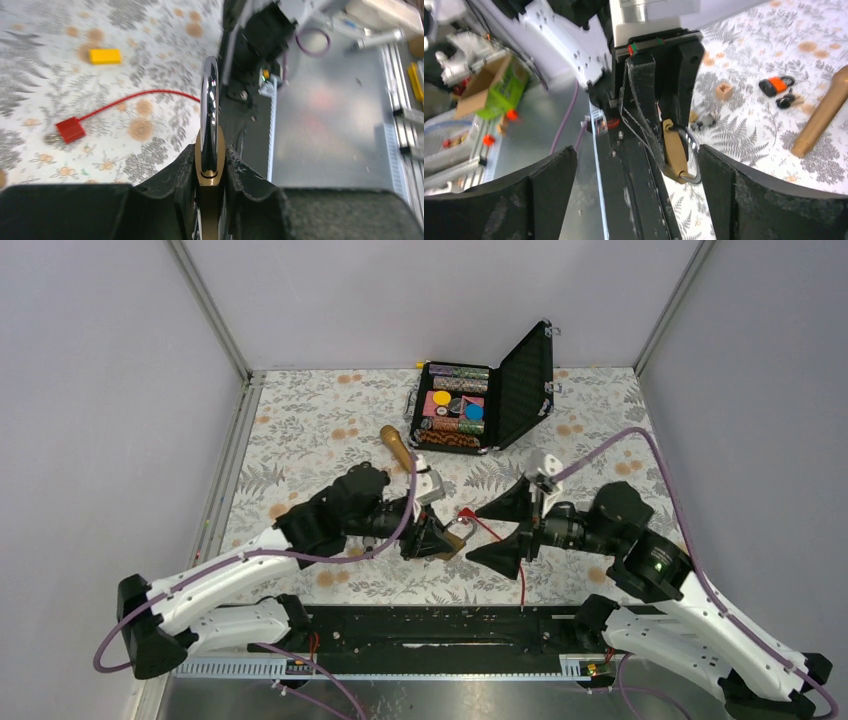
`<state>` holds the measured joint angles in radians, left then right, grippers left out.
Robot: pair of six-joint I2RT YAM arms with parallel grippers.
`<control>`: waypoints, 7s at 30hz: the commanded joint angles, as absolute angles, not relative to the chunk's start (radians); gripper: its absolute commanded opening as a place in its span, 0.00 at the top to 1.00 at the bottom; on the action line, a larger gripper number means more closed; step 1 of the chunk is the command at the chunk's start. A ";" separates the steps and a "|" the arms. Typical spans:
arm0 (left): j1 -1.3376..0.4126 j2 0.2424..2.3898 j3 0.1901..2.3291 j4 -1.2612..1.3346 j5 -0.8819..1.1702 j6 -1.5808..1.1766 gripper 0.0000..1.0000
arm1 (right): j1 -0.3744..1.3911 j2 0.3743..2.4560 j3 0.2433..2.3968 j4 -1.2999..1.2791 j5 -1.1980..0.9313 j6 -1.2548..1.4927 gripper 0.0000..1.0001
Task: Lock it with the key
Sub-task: Lock the lock, then place the lock at the center of the board, then pick up the lock from the center of the board.
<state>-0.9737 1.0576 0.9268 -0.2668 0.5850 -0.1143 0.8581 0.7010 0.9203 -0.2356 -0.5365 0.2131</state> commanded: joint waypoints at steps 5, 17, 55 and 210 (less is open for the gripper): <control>-0.974 0.847 0.898 0.224 0.253 -0.415 1.00 | 0.862 0.553 0.670 0.275 -0.305 0.449 0.04; -0.974 0.855 0.861 0.567 0.228 -0.585 1.00 | 0.862 0.743 0.579 0.784 -0.441 0.562 0.35; -0.975 0.872 0.812 0.718 0.239 -0.611 1.00 | 0.862 0.894 0.623 0.996 -0.492 0.717 0.56; -0.704 0.950 0.809 -0.188 0.498 -0.721 0.11 | 1.159 1.115 1.003 -0.316 0.047 -0.253 1.00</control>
